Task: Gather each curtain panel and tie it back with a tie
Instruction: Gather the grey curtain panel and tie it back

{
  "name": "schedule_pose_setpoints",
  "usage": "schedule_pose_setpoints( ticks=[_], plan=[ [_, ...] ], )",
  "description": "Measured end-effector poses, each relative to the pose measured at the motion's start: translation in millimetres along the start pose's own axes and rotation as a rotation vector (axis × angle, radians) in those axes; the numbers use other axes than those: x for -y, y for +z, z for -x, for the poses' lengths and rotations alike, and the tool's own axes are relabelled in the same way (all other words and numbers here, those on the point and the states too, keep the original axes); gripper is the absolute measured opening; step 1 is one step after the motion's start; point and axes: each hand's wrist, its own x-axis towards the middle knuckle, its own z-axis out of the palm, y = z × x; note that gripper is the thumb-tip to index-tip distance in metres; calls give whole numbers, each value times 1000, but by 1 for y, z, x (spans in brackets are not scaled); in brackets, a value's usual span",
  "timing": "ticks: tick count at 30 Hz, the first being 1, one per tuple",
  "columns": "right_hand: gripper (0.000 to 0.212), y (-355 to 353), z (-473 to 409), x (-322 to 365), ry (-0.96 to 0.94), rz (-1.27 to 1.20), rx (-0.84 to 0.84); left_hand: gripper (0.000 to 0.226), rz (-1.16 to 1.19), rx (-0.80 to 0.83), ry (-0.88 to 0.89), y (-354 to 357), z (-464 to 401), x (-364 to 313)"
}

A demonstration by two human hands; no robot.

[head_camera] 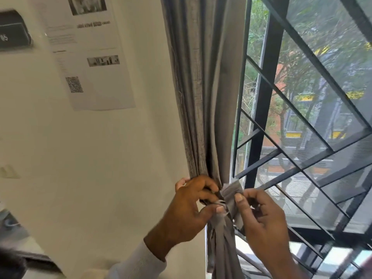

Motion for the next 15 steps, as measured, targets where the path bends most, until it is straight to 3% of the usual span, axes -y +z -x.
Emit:
schedule_pose_setpoints(
  ticks=[4, 7, 11, 15],
  plan=[
    [13, 1, 6, -4, 29, 60, 128, 31, 59, -71, -72, 11, 8, 7],
    [16, 1, 11, -6, 28, 135, 87, 22, 38, -72, -17, 17, 14, 6],
    [12, -1, 13, -5, 82, 98, 51, 46, -144, -29, 41, 24, 28, 1],
    [9, -6, 17, -1, 132, -9, 63, 52, -283, -122, 84, 32, 33, 5]
  ],
)
